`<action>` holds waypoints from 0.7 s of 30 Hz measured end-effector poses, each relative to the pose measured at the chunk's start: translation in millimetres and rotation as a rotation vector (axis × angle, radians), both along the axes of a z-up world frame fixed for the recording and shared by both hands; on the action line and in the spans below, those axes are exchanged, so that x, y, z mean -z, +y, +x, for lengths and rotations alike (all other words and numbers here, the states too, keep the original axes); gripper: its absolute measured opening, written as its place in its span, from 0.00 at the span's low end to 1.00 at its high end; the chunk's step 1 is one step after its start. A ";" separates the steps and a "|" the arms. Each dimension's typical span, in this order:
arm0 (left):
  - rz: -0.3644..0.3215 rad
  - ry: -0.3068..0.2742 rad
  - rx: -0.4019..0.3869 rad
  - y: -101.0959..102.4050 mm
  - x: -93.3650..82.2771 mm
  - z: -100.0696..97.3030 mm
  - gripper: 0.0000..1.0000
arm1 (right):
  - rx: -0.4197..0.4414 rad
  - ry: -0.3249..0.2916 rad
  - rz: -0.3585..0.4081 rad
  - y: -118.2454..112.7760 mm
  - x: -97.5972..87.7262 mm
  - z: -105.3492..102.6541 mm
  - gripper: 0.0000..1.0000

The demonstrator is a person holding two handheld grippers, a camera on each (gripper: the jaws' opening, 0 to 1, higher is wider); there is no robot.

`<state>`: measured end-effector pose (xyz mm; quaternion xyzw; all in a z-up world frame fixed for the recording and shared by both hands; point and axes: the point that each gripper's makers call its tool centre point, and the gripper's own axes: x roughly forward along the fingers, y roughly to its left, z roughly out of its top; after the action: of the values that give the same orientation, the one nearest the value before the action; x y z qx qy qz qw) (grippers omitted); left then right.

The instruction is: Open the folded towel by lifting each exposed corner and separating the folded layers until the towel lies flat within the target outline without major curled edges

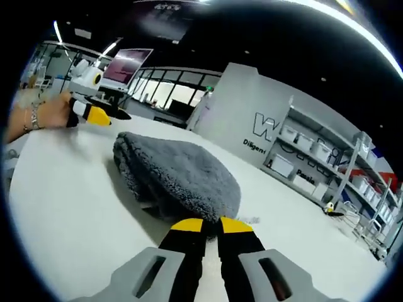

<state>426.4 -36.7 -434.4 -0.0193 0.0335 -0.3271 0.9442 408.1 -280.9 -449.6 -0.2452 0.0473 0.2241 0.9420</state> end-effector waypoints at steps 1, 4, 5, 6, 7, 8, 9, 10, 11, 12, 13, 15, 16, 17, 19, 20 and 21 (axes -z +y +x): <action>0.000 0.000 0.001 -0.1 -0.1 0.0 0.97 | -0.001 0.001 -0.003 0.1 -0.6 0.6 0.03; -0.002 0.000 0.000 0.2 -0.1 0.5 0.97 | 0.003 -0.002 -0.020 -0.9 -4.9 2.2 0.03; -0.003 -0.001 0.000 0.3 -0.3 0.7 0.97 | 0.005 -0.007 -0.024 -1.5 -7.3 2.2 0.03; -0.003 0.000 0.000 0.2 -0.3 0.7 0.97 | 0.010 -0.013 -0.027 -2.3 -9.6 2.5 0.03; -0.003 0.000 0.000 0.1 -0.3 0.7 0.97 | 0.013 -0.017 -0.028 -2.5 -11.0 2.2 0.03; -0.003 0.000 0.000 0.1 -0.3 0.7 0.97 | 0.013 -0.022 -0.031 -2.6 -12.6 2.0 0.03; -0.003 -0.001 -0.001 0.1 -0.5 0.7 0.97 | 0.015 -0.026 -0.036 -2.7 -14.1 2.1 0.03; -0.003 -0.002 0.000 0.1 -0.7 0.6 0.97 | 0.018 -0.027 -0.040 -3.1 -14.6 2.1 0.03; -0.003 -0.003 0.001 0.0 -0.8 0.4 0.97 | 0.021 -0.029 -0.047 -3.9 -15.2 2.5 0.03; -0.002 -0.003 0.001 -0.1 -0.8 0.4 0.97 | 0.024 -0.031 -0.056 -4.8 -15.7 2.9 0.03; -0.001 -0.003 0.001 -0.1 -0.8 0.5 0.97 | 0.029 -0.034 -0.066 -5.6 -16.1 2.7 0.03; -0.002 -0.003 0.001 -0.2 -0.8 0.4 0.97 | 0.038 -0.042 -0.087 -7.2 -17.2 2.9 0.03; -0.002 -0.002 0.001 -0.2 -0.8 0.4 0.97 | 0.042 -0.047 -0.094 -7.8 -18.1 3.1 0.03; -0.002 -0.002 0.000 -0.1 -0.7 0.5 0.97 | 0.044 -0.051 -0.099 -8.2 -18.7 3.1 0.03; -0.001 0.000 -0.002 0.2 -0.1 0.7 0.97 | 0.051 -0.067 -0.100 -8.7 -22.2 3.7 0.03; -0.001 0.000 -0.001 0.0 -0.2 0.4 0.97 | 0.049 -0.074 -0.105 -8.3 -23.7 3.7 0.03; -0.002 -0.001 0.000 -0.1 -0.4 0.2 0.97 | 0.049 -0.079 -0.116 -8.1 -25.0 3.8 0.03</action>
<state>426.6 -36.8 -434.0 -0.0199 0.0328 -0.3269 0.9443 411.9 -289.0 -424.6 -0.3065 0.0291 0.1882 0.9326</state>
